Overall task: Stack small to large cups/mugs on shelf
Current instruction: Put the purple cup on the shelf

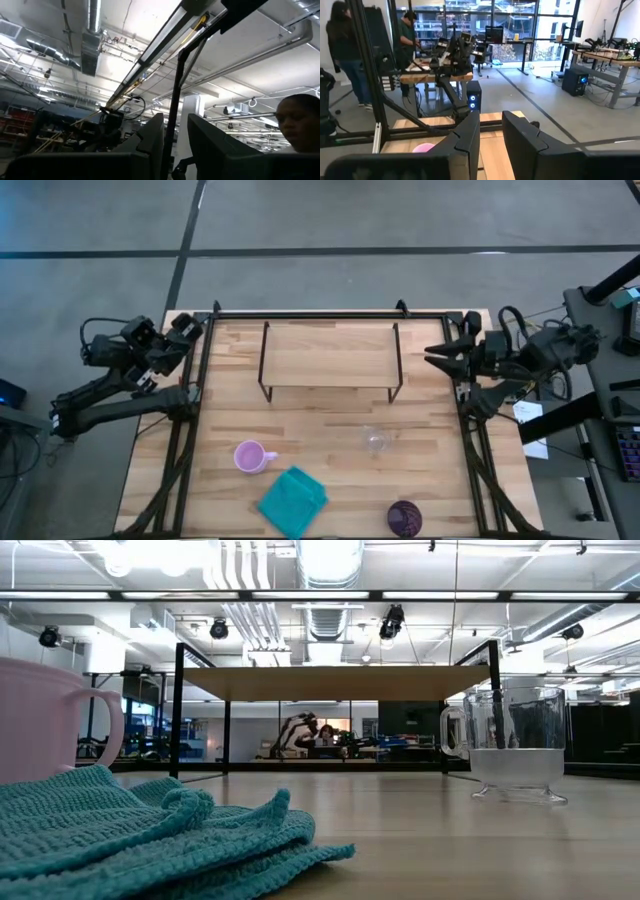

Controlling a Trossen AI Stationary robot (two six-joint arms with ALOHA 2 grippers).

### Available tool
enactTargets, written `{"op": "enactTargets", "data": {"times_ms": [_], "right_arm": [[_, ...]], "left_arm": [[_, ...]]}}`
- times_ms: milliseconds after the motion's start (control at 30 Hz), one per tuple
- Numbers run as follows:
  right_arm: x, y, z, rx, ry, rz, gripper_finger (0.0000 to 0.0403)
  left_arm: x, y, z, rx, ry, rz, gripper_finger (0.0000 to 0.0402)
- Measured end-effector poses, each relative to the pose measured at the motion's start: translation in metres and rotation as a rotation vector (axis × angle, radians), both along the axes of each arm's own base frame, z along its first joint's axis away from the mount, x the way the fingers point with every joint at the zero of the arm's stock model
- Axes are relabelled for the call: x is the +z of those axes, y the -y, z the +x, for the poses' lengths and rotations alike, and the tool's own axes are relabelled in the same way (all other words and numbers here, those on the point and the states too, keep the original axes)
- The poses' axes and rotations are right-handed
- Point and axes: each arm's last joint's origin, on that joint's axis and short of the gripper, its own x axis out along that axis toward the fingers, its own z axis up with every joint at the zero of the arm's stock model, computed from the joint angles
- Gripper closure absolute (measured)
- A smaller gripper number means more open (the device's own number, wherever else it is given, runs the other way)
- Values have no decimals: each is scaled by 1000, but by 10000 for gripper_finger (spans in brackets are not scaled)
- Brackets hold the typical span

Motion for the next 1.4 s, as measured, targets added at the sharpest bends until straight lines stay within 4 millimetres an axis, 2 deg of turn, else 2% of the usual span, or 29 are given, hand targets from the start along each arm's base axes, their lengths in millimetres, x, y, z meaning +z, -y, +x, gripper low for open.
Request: {"op": "enactTargets", "data": {"times_ms": [267, 400, 533, 700, 800, 933, 1133, 1300, 1400], "right_arm": [[-4, -6, 11, 2, -39, -68, 326], [-4, -6, 12, 1, -42, -69, 326], [-5, -7, 13, -2, -45, -61, 326], [-7, -6, 12, -5, -51, 85, 326], [-8, -8, 10, 74, -108, 212, 326], [-14, -15, 15, 167, -260, 367, 326], [-34, -32, 34, 215, -623, 512, 326], [-55, -44, 44, 161, -1008, 666, 326], [-67, -51, 51, 104, -1180, 714, 326]], "left_arm": [[-8, -10, 16, 87, -40, -89, 327], [-12, -15, 30, 79, -102, -103, 327], [-6, -18, 42, 30, -141, -78, 327], [7, -25, 67, -21, -273, 23, 327], [18, -31, 82, 4, -376, 93, 327], [33, -39, 102, 47, -468, 180, 327], [65, -46, 119, 70, -409, 237, 327], [73, -50, 129, 56, -405, 262, 327], [75, -50, 130, 42, -397, 271, 327]]}}
